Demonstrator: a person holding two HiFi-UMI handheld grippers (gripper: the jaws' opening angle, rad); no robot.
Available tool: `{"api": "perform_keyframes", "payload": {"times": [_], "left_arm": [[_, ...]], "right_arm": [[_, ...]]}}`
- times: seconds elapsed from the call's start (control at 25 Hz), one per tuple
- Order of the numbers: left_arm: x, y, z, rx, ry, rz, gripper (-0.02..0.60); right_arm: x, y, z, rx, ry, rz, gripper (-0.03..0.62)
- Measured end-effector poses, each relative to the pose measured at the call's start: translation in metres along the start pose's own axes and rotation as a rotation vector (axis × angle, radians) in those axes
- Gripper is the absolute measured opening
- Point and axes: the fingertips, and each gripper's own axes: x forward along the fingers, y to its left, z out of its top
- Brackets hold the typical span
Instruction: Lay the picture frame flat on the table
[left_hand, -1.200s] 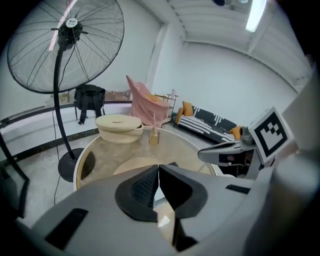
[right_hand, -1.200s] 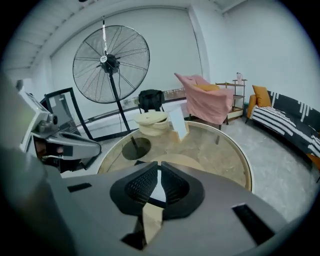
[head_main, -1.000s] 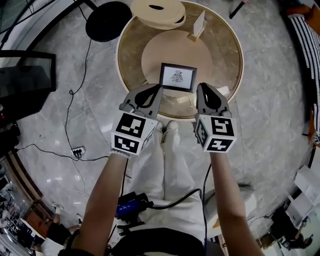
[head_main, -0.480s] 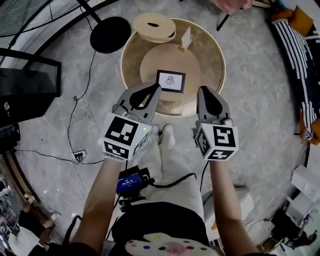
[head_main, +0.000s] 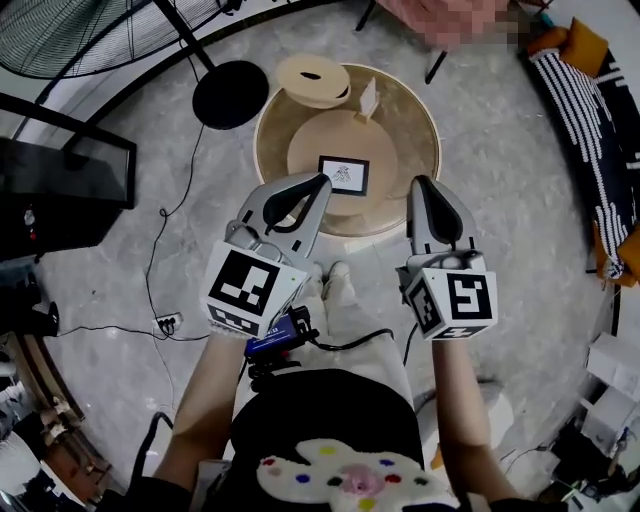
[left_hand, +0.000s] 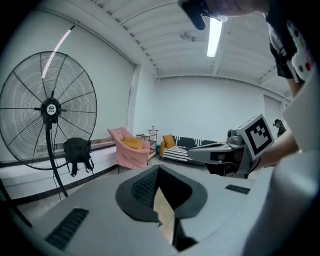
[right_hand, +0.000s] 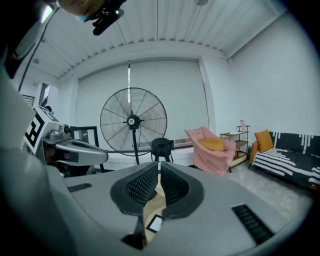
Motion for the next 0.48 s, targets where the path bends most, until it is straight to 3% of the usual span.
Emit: {"api": "perform_keyframes", "payload": {"times": [0.48], "left_arm": [[-0.043, -0.011, 0.043, -0.006, -0.094, 0.011, 0.017]], "right_arm": [[-0.039, 0.019, 0.038, -0.028, -0.04, 0.003, 0.043]]}}
